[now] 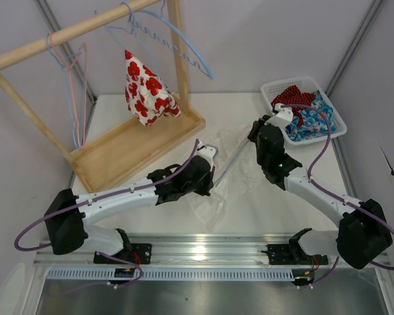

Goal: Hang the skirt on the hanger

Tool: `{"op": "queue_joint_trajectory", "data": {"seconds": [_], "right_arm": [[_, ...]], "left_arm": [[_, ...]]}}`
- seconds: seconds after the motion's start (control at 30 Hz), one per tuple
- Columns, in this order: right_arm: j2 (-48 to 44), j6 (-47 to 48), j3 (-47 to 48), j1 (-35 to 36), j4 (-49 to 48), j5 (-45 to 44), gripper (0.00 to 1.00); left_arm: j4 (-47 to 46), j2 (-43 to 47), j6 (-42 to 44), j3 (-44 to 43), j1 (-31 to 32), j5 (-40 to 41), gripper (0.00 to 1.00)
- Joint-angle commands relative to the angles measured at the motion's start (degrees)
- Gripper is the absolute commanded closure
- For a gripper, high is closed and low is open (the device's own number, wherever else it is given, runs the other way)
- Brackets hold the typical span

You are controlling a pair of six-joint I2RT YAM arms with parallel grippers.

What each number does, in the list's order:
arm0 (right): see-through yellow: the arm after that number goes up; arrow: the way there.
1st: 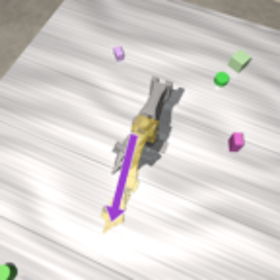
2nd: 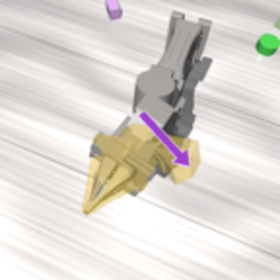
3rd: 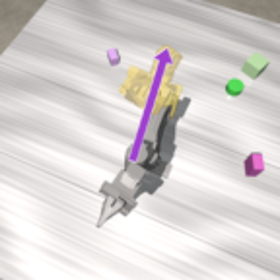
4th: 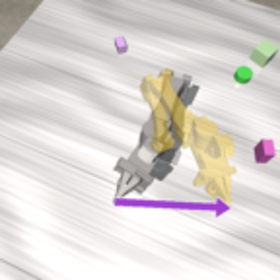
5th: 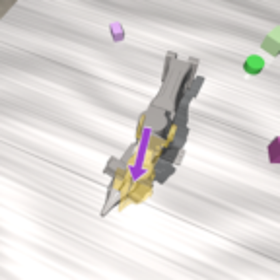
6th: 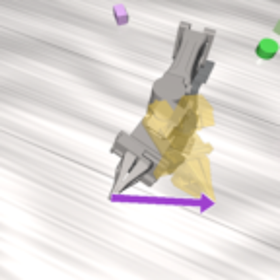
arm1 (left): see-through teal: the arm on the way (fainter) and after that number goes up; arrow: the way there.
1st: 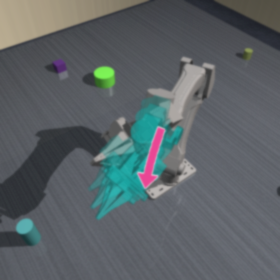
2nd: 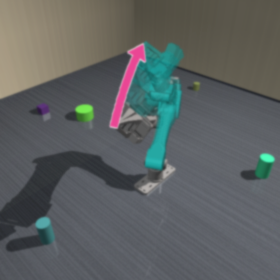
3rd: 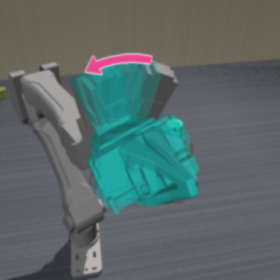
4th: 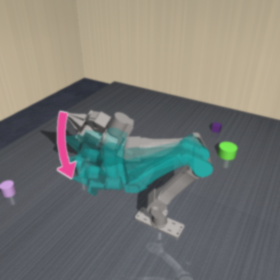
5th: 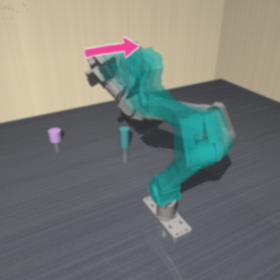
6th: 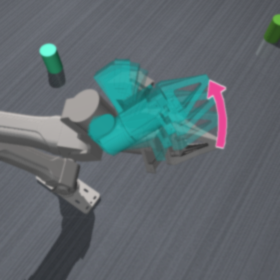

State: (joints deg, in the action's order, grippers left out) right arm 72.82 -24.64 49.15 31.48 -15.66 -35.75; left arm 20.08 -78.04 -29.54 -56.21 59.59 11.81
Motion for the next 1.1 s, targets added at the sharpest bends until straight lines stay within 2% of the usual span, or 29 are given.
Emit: {"op": "queue_joint_trajectory", "data": {"seconds": [0.0,0.13,0.27,0.43,0.57,0.77,0.83,1.0,1.07], "right_arm": [[0.57,3.63,2.89,1.03,-8.07,-7.14,1.00],[0.84,5.13,2.10,1.21,-9.21,-8.81,1.00],[1.36,2.24,1.92,1.39,-10.88,-11.79,1.00],[5.92,2.40,5.96,2.52,-15.26,-16.79,1.00],[10.32,13.10,6.75,6.03,-25.19,-21.20,1.00],[14.19,15.24,7.19,8.41,-29.33,-22.26,1.00],[14.89,18.65,7.19,10.17,-32.66,-22.26,1.00],[21.47,35.69,8.85,14.91,-50.38,-25.94,1.00],[23.59,41.94,10.17,16.76,-53.67,-26.22,1.00]], "left_arm": [[2.86,4.65,0.10,0.22,-0.44,-1.18,1.00],[4.88,7.63,-0.34,-0.22,-1.41,-3.02,1.00],[4.88,9.84,0.18,-0.66,-1.41,-5.92,1.00],[5.15,10.19,-0.25,-1.45,-1.41,-9.78,1.00],[7.25,12.38,0.45,-2.94,-1.50,-9.88,1.00],[10.86,17.04,1.68,-6.28,-2.64,-11.37,1.00],[12.78,17.48,2.03,-7.95,-2.99,-11.37,1.00],[14.46,17.92,2.38,-9.97,-3.17,-14.53,1.00],[14.99,17.75,2.47,-10.33,-3.17,-14.54,1.00]]}}
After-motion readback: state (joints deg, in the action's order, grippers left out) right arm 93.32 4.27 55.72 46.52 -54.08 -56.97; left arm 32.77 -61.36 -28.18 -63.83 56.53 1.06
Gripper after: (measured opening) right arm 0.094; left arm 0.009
